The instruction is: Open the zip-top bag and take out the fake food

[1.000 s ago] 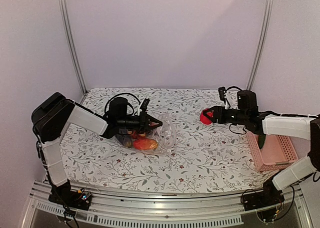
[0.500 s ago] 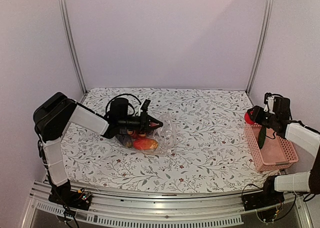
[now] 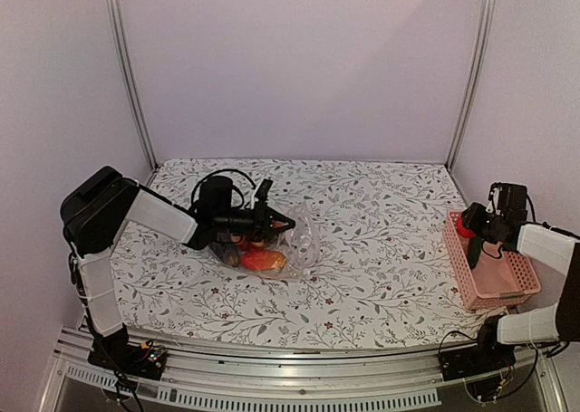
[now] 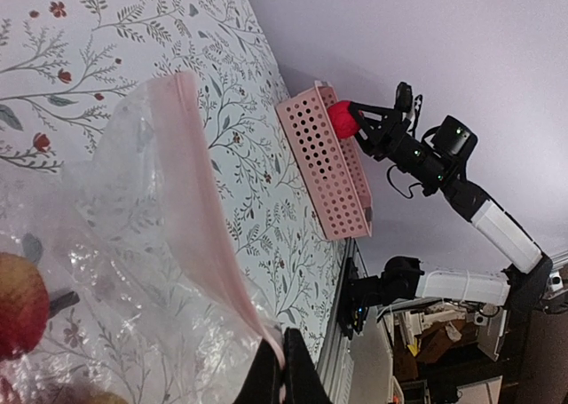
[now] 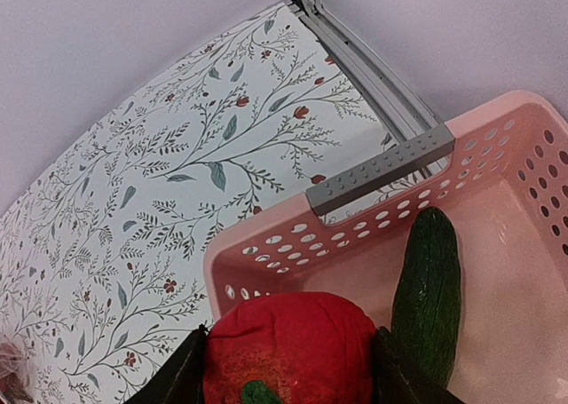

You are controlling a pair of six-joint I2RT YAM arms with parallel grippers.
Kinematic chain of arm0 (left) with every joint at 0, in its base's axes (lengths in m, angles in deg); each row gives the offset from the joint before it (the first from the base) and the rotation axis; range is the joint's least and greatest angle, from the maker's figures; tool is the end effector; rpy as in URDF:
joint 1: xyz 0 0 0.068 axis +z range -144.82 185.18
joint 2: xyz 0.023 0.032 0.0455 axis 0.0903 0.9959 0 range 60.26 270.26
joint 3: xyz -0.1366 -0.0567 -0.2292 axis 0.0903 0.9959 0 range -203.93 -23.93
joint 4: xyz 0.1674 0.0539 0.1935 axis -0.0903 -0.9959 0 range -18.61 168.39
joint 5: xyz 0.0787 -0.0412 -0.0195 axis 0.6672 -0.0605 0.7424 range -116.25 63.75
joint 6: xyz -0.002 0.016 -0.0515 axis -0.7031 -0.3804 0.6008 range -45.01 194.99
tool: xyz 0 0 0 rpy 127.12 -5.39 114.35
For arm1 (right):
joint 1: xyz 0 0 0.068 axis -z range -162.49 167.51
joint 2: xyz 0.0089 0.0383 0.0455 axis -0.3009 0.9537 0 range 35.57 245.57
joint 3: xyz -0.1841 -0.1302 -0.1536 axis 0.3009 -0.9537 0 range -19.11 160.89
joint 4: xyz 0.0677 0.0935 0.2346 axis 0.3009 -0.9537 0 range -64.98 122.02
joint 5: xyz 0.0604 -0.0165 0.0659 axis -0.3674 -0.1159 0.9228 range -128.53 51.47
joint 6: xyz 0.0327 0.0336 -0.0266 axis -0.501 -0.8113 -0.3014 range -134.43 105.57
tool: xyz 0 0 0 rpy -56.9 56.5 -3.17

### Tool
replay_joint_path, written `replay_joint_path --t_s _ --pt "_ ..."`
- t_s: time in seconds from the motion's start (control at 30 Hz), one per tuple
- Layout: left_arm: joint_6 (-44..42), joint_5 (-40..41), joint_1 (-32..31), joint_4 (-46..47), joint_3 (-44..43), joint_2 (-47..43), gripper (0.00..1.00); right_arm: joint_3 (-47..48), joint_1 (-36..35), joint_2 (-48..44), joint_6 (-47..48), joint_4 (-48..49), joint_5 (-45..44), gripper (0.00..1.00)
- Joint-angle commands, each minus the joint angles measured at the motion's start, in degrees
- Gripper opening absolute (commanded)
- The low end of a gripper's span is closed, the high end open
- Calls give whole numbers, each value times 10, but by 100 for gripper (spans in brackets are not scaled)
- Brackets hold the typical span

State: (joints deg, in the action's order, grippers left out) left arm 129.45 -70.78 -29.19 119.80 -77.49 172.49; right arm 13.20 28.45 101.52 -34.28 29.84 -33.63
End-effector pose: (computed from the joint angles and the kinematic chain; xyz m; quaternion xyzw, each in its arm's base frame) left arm 0.3107 -0.2427 0.1502 0.0912 0.7729 -0.6020 0.1785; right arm 0.2346 -0.0423 0.2048 0.2174 0.8627 0.0733 0.4506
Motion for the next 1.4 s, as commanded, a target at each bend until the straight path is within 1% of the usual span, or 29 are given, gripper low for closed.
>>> replay_joint_path --t_s 0.0,0.1,0.17,0.27,0.4,0.57,0.67,0.8,0.97,1.0,1.13,1.37 --pt "0 -5 8 16 -14 11 0 -9 3 30 6 17 -5 54" --pt "1 -6 8 15 -14 10 0 -9 4 43 3 17 -5 60" --pt "1 -6 8 14 -14 10 0 -8 4 49 2 18 -2 70" --pt "2 -6 8 15 -14 10 0 -5 3 55 3 18 5 74" --pt "2 -6 8 14 -15 8 0 -3 4 54 8 32 20 76" --pt "1 -5 8 13 -13 6 0 0 2 17 27 32 83 75" --pt "1 -3 7 14 -12 6 0 9 -14 -4 41 26 115 74" --pt "2 -1 5 15 -10 4 0 24 -50 -16 52 23 143 73" --pt "1 4 3 13 -4 -2 0 38 -103 5 42 41 184 70" --pt "1 5 2 12 -3 -4 0 41 -132 9 38 52 191 70" --pt "-4 7 -1 4 -1 -11 0 56 -210 38 32 91 209 68" --pt "-14 7 -9 -10 -1 -24 0 112 -345 133 32 141 224 62"
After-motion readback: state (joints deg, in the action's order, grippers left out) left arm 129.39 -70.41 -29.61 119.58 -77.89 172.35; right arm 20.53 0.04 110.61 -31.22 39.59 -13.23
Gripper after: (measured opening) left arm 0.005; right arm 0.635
